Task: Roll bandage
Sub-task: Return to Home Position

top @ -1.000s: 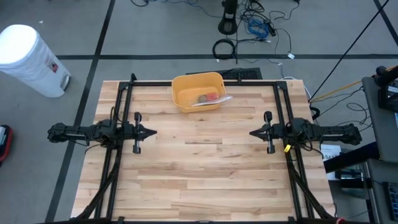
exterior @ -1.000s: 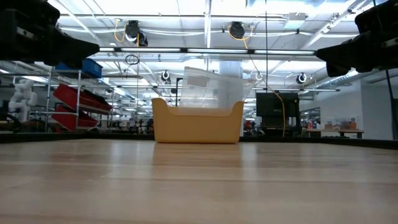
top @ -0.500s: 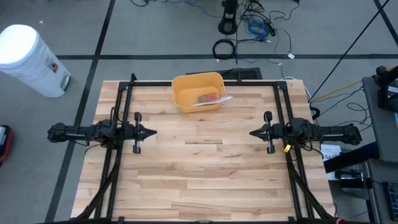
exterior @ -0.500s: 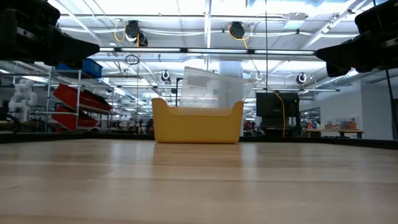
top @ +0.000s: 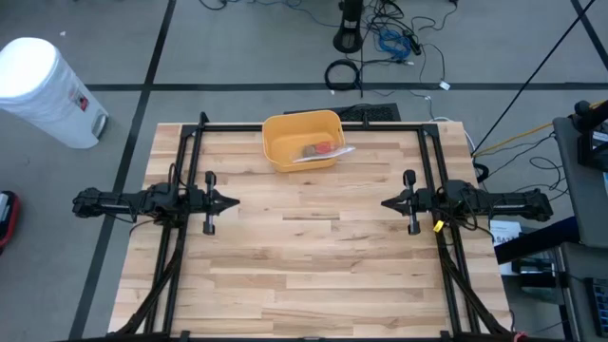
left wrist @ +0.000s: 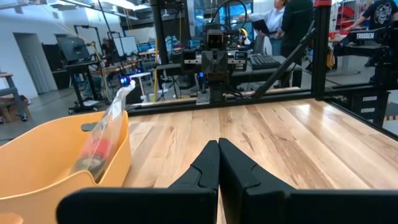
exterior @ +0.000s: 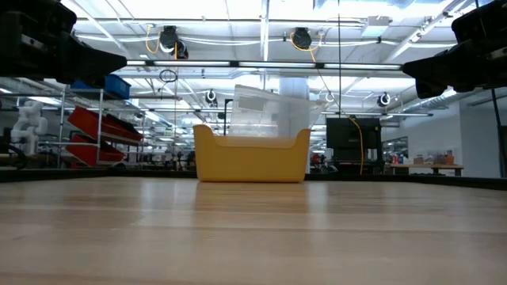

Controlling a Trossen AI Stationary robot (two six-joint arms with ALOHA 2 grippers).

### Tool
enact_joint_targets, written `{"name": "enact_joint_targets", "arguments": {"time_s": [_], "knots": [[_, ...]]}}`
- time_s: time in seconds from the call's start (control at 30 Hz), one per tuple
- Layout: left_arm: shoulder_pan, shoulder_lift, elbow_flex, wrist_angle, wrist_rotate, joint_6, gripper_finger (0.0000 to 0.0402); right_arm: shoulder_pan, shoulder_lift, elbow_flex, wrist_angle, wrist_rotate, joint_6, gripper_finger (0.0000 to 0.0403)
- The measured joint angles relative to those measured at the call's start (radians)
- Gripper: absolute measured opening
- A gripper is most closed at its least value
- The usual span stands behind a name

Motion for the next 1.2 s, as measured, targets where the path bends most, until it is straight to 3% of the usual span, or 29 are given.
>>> {"name": "enact_joint_targets", "arguments": {"time_s": [1.2], "knots": [[0.0, 0.0, 0.0, 0.017, -0.004, 0.001, 0.0002, 0.0, 0.0, 0.0, 0.0, 0.0, 0.013, 0.0]]}}
